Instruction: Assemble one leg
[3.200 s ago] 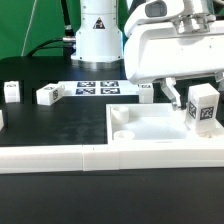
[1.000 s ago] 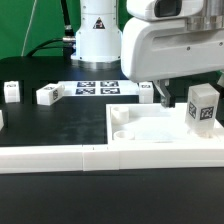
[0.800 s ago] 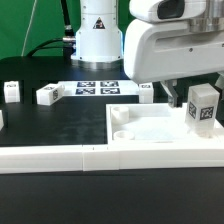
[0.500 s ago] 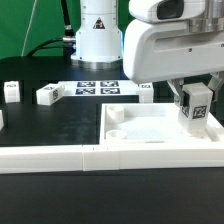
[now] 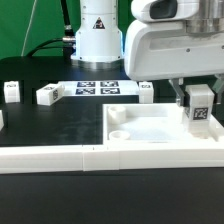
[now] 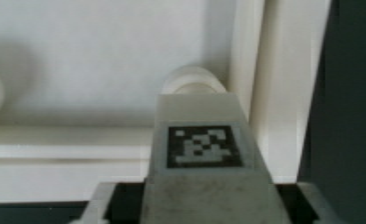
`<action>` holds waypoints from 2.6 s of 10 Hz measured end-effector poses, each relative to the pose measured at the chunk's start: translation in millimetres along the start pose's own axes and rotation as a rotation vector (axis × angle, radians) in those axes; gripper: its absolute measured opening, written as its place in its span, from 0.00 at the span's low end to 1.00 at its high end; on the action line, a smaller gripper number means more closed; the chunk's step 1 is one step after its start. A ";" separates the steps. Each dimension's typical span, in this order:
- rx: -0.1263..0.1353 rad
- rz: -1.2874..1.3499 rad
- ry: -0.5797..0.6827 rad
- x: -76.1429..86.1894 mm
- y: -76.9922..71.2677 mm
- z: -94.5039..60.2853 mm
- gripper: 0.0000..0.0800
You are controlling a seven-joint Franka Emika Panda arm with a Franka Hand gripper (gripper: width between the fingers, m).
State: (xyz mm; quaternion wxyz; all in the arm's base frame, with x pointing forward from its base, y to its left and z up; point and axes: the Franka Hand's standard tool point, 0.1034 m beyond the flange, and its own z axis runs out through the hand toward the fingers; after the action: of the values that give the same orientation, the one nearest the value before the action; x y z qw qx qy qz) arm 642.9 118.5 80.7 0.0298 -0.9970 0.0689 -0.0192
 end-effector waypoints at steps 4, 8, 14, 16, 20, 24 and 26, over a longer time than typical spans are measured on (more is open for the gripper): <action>-0.007 0.519 0.060 -3.8 3.0 -0.1 0.36; -0.001 0.839 0.064 -4.3 3.8 0.1 0.36; -0.009 0.454 0.068 -2.0 3.4 1.1 0.80; -0.014 0.240 0.076 -0.2 5.3 3.3 0.81; -0.026 -0.093 0.074 0.6 3.5 1.8 0.81; -0.037 -0.382 0.070 1.2 6.1 2.1 0.78; -0.037 -0.378 0.070 1.2 6.1 2.2 0.56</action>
Offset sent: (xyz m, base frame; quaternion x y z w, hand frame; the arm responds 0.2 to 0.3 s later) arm -0.0102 -0.0021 -0.0044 -0.0135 0.0212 0.3143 0.9490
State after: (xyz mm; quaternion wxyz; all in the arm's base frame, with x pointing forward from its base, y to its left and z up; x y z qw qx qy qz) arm 643.3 112.4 78.2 0.0050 -0.9913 -0.1182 -0.0577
